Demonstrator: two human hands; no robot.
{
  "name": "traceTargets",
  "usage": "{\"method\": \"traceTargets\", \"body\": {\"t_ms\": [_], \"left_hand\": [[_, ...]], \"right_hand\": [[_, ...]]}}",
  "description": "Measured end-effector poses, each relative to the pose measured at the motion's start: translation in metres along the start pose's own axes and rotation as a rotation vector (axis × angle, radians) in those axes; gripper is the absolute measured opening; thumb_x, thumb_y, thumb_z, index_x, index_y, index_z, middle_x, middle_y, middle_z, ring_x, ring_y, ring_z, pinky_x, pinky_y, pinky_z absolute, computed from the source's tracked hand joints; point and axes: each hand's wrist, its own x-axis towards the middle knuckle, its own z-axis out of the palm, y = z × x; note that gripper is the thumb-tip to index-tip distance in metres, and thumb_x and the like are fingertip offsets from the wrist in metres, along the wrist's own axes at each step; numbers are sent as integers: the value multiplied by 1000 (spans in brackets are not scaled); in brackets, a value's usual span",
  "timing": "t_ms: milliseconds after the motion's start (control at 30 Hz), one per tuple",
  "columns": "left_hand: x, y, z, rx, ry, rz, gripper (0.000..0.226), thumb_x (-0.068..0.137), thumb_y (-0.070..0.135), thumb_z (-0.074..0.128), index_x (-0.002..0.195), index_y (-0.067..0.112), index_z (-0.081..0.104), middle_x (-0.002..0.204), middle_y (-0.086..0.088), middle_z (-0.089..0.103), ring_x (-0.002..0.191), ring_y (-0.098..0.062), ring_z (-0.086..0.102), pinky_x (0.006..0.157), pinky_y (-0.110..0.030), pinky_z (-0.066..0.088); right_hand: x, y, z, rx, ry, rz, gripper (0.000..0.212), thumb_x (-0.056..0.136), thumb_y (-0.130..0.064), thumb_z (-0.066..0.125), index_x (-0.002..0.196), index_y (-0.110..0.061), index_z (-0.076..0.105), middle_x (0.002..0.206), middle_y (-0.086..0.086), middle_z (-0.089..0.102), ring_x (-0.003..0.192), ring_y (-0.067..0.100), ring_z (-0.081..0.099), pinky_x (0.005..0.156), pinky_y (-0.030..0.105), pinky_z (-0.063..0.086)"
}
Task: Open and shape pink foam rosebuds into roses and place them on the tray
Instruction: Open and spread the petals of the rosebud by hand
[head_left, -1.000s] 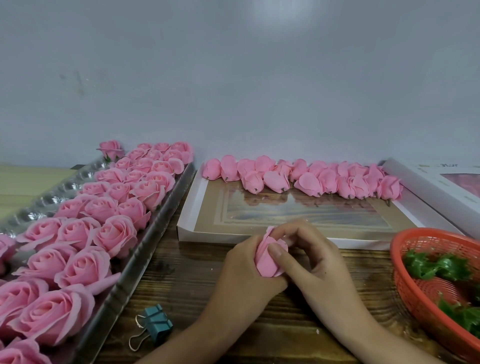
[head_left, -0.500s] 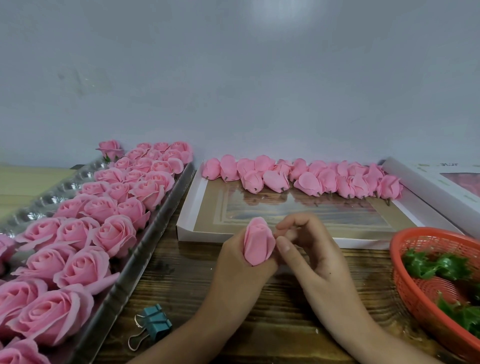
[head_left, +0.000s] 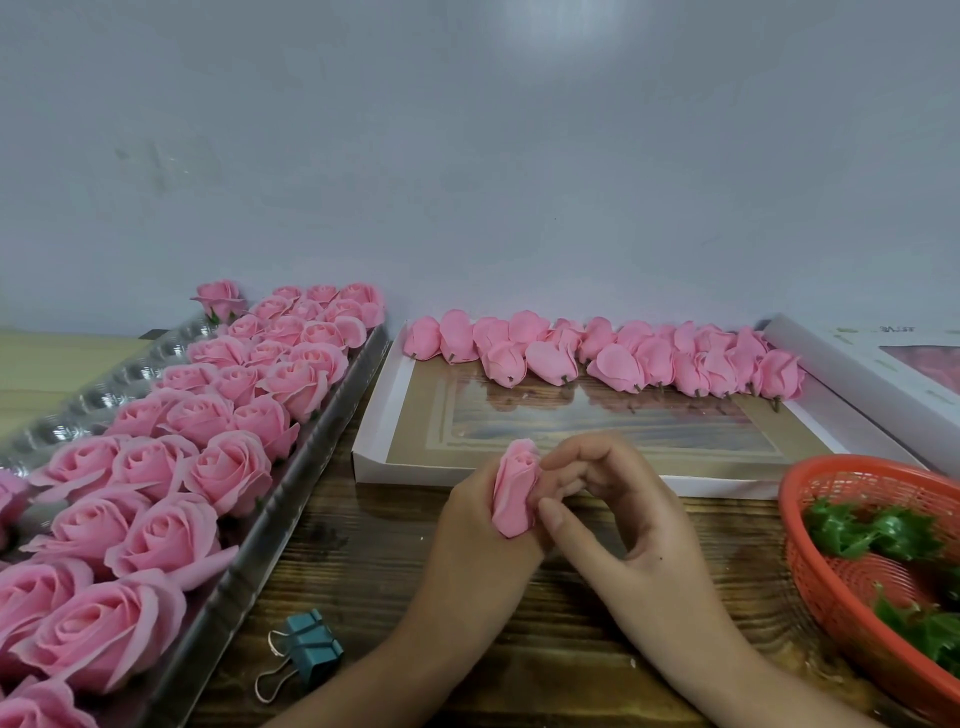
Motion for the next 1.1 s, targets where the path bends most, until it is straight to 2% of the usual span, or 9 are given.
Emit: {"method": "traceTargets", "body": {"t_ms": [100, 233, 433, 667, 800, 1000, 1100], "left_hand": [[0, 0, 1, 51, -16, 23, 9, 83, 21, 65, 89, 27, 67, 86, 13, 71, 82, -2, 67, 67, -11, 50], [1, -2, 3, 180, -8, 46, 23, 80, 11, 66, 77, 32, 57, 76, 21, 64, 71, 5, 60, 62, -11, 45], [-7, 0, 2, 203, -47, 103, 22, 82, 23, 63, 98, 35, 53, 94, 18, 64, 86, 1, 62, 69, -9, 46], [-8, 3, 3, 277, -73, 130, 25, 84, 22, 62, 101, 36, 49, 97, 24, 62, 88, 5, 61, 70, -9, 46], [-8, 4, 5, 291, -64, 144, 23, 84, 22, 63, 98, 33, 49, 95, 19, 63, 85, 2, 62, 68, -12, 48], [-8, 8, 5, 198, -98, 150, 22, 89, 15, 57, 103, 31, 54, 97, 14, 65, 94, 0, 61, 77, -10, 45], [-8, 8, 6, 161, -119, 121, 35, 94, 14, 52, 125, 27, 46, 112, 19, 63, 109, 5, 56, 93, -12, 42]], "right_hand": [[1, -1, 0, -48, -2, -20, 22, 83, -15, 67, 100, -28, 61, 86, -11, 65, 82, 9, 62, 79, 17, 48], [2, 2, 1, -98, 4, 1, 26, 78, -24, 71, 100, -34, 60, 87, -9, 62, 83, 10, 59, 79, 16, 47], [2, 9, 0, -51, 38, 64, 31, 75, -33, 74, 102, -37, 59, 82, -5, 63, 77, 15, 60, 77, 26, 50], [3, 12, -1, -43, 51, 100, 33, 75, -35, 73, 104, -31, 58, 79, -7, 58, 73, 9, 57, 75, 22, 48], [4, 14, -1, -22, 57, 132, 31, 78, -27, 75, 104, -28, 57, 76, -8, 53, 73, 15, 58, 74, 31, 50], [4, 14, -2, 27, 101, 149, 25, 76, -20, 74, 90, -26, 54, 76, -3, 61, 73, 19, 62, 72, 36, 51], [4, 13, -2, 50, 117, 144, 29, 78, -22, 81, 90, -24, 54, 78, -1, 63, 73, 17, 61, 75, 35, 52]]}}
